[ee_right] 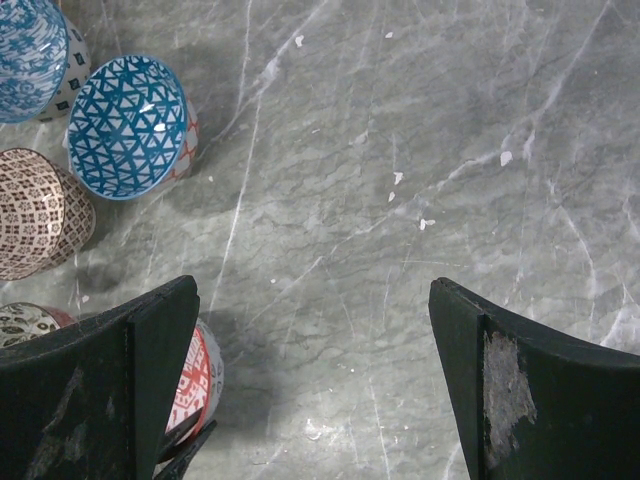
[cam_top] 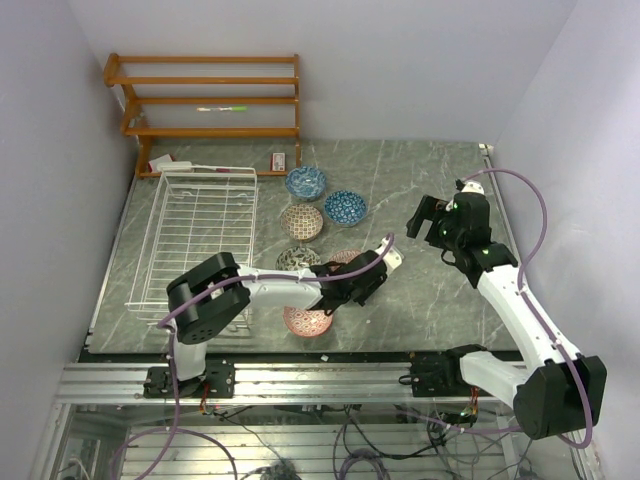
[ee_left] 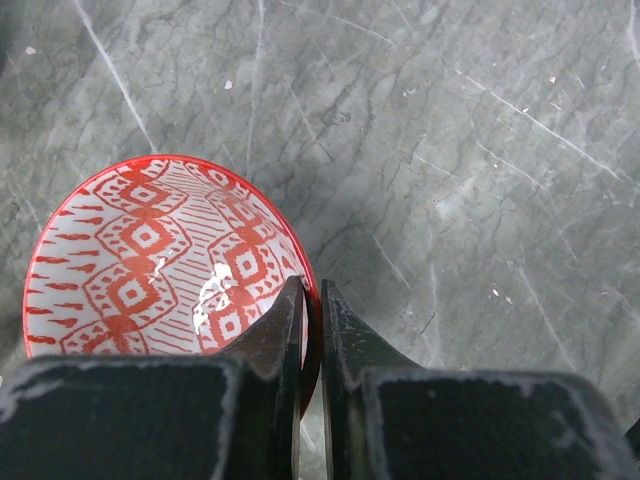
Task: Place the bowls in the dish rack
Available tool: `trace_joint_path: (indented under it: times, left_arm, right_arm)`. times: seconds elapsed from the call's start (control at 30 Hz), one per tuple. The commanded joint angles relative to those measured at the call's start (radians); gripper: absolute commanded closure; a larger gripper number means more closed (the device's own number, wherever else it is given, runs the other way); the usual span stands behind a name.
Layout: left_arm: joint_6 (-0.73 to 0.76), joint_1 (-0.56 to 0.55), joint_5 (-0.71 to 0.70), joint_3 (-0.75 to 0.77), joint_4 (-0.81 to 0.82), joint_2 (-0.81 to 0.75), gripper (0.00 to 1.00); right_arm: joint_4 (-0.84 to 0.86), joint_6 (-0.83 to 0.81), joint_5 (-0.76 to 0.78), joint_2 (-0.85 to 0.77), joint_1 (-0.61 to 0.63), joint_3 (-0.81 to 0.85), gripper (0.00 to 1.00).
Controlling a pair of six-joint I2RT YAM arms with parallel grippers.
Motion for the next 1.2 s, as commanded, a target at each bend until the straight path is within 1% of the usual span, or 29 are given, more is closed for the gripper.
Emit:
trace_joint_path:
  times: [0.0,0.17,0.33,0.43,0.5,0.7,0.9,0.97,1.03,1.17]
  left_arm:
    - [-0.006,0.003,0.021,0.008,0.015,-0.063,0.93]
    - [-0.03,0.014,0.005,-0.006,0.055,-0.19,0.93]
    - [-0.088,0.081,0.084,-0.029,0.112,-0.296,0.93]
    - [-0.142,0.154,0.158,-0.06,0.149,-0.348,0.93]
    - [-0.193,0.228,0.211,-0.1,0.187,-0.403,0.93]
    - [-0.337,0.497,0.323,-0.227,0.296,-0.597,0.93]
    - [-0.435,0.704,0.361,-0.316,0.335,-0.784,0.93]
    - [-0.493,0.788,0.394,-0.353,0.364,-0.813,0.93]
    - [-0.584,0.89,0.456,-0.405,0.429,-0.821,0.93]
    - [-0.795,1.099,0.603,-0.519,0.655,-0.778,0.93]
  right_arm:
    - [0.009,0.007,-0.001,-0.022,-0.008,0.007,0.0]
    - [0.002,0.007,0.0,-0.031,-0.01,0.014,0.0]
    - [-0.004,0.009,-0.01,-0.044,-0.012,0.021,0.0]
    - [-0.009,0.01,-0.025,-0.049,-0.013,0.024,0.0]
    - [-0.009,0.008,-0.041,-0.052,-0.013,0.023,0.0]
    - [0.003,0.009,-0.088,-0.058,-0.014,0.004,0.0]
    - [0.005,0.005,-0.11,-0.06,-0.016,0.0,0.0]
    - [0.008,0.007,-0.118,-0.059,-0.017,-0.002,0.0]
    - [0.013,0.009,-0.13,-0.054,-0.017,-0.005,0.0]
    - [0.012,0.003,-0.148,-0.044,-0.017,0.001,0.0]
